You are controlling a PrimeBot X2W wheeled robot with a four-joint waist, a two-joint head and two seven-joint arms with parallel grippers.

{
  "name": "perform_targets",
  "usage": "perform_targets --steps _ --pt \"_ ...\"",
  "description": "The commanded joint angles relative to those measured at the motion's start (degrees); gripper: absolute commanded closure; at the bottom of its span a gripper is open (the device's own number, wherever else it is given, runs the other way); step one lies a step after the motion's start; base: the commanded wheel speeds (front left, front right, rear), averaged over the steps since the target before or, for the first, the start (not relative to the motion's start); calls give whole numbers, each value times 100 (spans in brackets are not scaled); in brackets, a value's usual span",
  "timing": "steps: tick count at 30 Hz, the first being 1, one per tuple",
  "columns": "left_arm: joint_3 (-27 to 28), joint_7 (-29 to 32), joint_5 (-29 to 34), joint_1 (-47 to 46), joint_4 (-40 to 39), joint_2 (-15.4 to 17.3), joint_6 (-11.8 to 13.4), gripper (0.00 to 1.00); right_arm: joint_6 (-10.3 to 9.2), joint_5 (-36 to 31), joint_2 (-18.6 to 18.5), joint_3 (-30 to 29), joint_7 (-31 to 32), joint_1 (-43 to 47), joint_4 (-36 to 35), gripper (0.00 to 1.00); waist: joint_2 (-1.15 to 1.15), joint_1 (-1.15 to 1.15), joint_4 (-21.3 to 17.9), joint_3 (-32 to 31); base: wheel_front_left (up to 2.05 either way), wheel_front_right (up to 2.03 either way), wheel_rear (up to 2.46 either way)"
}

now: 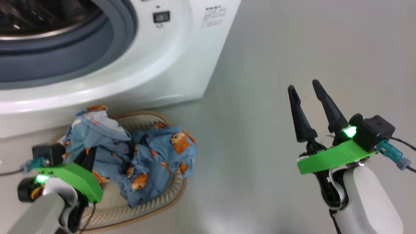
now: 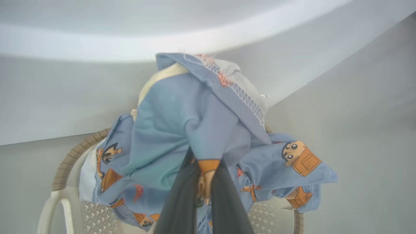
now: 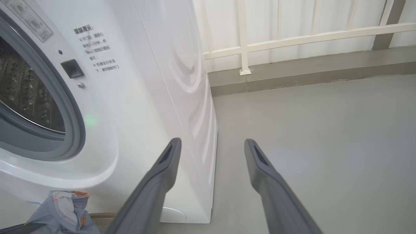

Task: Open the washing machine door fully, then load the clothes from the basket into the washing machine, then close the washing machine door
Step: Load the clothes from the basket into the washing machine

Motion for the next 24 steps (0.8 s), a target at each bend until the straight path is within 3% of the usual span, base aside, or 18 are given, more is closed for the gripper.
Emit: perform_targets --steps 1,16,24 --pt "270 -78 93 139 -129 163 -14 100 9 28 -35 99 -27 156 -104 0 0 0 298 -473 0 0 0" --pt "1881 -78 1077 1445 -1514 -436 -14 100 9 257 -367 85 -27 628 104 0 0 0 737 -1601 0 0 0" --pt "2406 -78 1548 2015 -2308 -702 -12 100 9 370 -548 10 -27 902 144 0 0 0 911 -2099 0 0 0"
